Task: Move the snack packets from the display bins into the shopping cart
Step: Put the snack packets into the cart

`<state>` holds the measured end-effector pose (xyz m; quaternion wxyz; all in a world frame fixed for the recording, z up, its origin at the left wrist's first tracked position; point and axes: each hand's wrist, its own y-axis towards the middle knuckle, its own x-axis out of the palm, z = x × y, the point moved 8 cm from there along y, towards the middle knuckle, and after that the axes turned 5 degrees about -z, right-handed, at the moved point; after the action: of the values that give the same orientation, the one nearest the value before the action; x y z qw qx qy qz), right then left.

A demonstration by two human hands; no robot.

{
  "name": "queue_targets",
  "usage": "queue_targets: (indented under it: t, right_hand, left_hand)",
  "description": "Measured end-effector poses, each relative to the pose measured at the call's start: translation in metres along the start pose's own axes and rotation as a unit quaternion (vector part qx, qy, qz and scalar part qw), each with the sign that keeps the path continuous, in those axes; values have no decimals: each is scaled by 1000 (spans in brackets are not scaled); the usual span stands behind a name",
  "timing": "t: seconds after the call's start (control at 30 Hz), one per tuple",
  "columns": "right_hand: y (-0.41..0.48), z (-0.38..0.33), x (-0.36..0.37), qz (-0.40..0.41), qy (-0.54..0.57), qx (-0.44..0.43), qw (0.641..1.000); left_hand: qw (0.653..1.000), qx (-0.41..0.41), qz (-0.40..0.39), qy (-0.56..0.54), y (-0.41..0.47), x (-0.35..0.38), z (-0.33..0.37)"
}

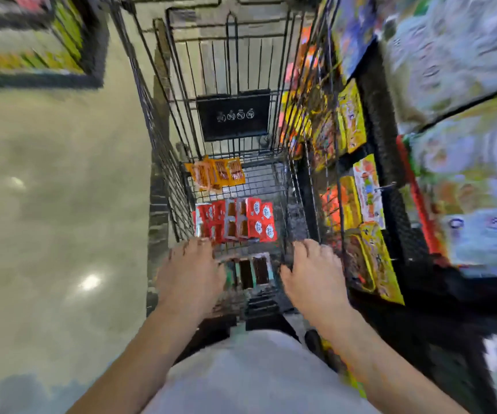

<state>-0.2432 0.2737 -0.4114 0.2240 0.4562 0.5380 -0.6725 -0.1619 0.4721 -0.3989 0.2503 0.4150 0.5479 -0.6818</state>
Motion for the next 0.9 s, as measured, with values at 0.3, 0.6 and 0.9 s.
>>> queue_targets:
  t: [0.3, 0.6, 0.9]
  right_hand:
    - [-183, -8, -35, 39, 42, 107, 993]
    - [-292, 58, -35, 113, 102, 228, 962]
    - [-454, 183, -1, 194, 185, 399, 877]
  left_hand:
    - [986, 111, 76, 99, -118, -64, -17]
    - [942, 272, 134, 144, -175, -77, 89]
    - [850, 470, 162, 173, -305, -51, 270]
